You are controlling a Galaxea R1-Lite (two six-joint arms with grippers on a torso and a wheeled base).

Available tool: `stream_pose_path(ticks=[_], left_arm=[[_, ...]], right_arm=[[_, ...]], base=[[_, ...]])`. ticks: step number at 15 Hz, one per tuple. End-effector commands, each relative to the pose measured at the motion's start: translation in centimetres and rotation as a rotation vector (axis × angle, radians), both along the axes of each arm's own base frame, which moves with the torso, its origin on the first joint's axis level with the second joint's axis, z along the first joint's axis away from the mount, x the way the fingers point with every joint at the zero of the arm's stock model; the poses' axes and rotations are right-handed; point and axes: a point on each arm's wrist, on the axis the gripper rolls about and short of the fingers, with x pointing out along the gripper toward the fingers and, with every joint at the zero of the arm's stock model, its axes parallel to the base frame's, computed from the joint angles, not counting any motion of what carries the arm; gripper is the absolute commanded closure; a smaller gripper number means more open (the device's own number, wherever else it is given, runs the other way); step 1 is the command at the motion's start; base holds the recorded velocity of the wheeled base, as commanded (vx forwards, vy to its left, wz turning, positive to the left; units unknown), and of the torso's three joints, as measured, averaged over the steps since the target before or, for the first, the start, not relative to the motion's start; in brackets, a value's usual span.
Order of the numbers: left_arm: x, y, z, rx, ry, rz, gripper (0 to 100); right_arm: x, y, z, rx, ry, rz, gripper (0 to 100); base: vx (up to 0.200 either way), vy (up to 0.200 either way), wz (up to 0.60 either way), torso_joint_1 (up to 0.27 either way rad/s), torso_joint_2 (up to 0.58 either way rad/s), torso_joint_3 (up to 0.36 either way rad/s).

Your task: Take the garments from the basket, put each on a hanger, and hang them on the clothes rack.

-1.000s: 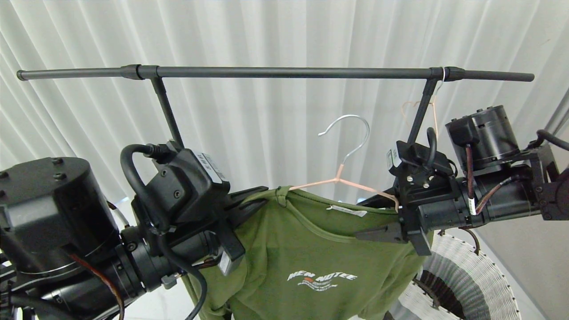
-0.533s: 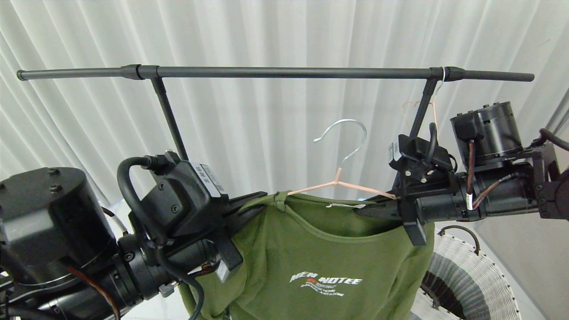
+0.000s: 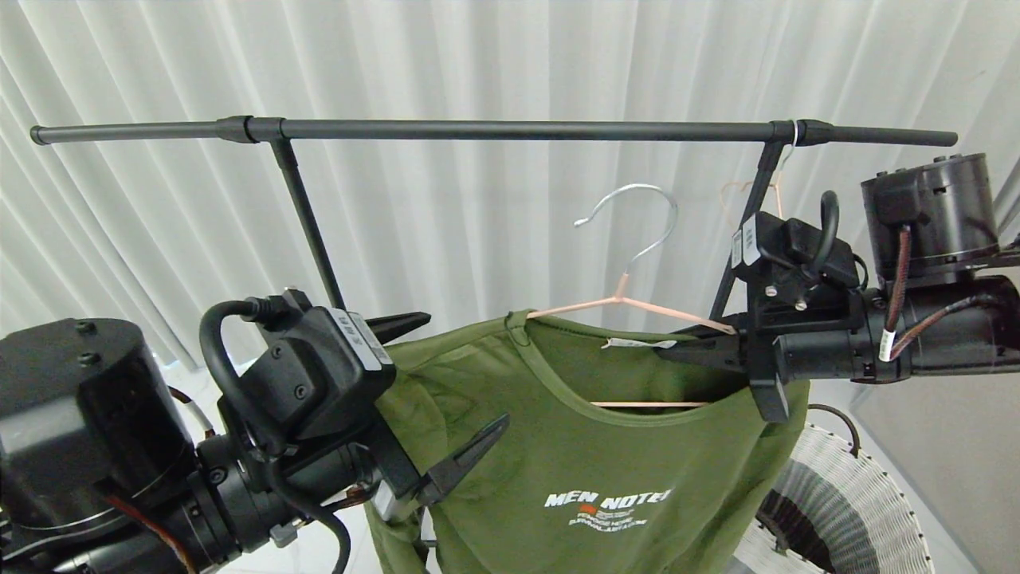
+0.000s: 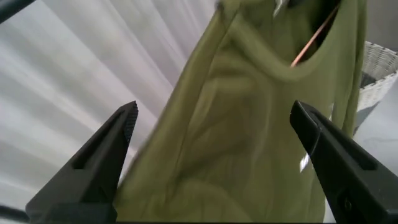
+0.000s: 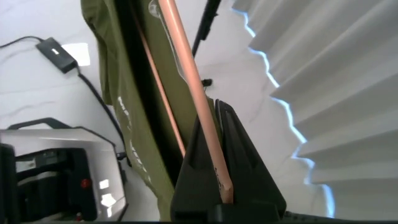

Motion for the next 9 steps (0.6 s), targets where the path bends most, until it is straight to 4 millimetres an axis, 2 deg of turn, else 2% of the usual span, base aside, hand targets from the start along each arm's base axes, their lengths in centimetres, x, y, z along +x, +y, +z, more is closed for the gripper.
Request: stream_pose_path(ticks=[1, 6, 9], left_arm=[[0.0, 1.2, 0.2, -0.011, -0.008, 0.045, 0], [-2.1, 5.0, -2.0, 0.021, 0.023, 0.15, 0], [-2.1, 6.7, -5.3, 0.104, 0.144, 0.242, 0]], right_arm=[[-0.4, -0.7, 0.7, 0.008, -0.034, -0.006, 100], [-1.2, -2.5, 0.6, -0.081, -0.033, -0.106, 100], [-1.4, -2.6, 0.7, -0.075, -0.043, -0.104, 100]], base=[[0.0, 0.0, 0.0, 0.0, 0.0, 0.0], [0.0, 0.0, 0.0, 0.0, 0.0, 0.0], [0.0, 0.0, 0.0, 0.0, 0.0, 0.0]])
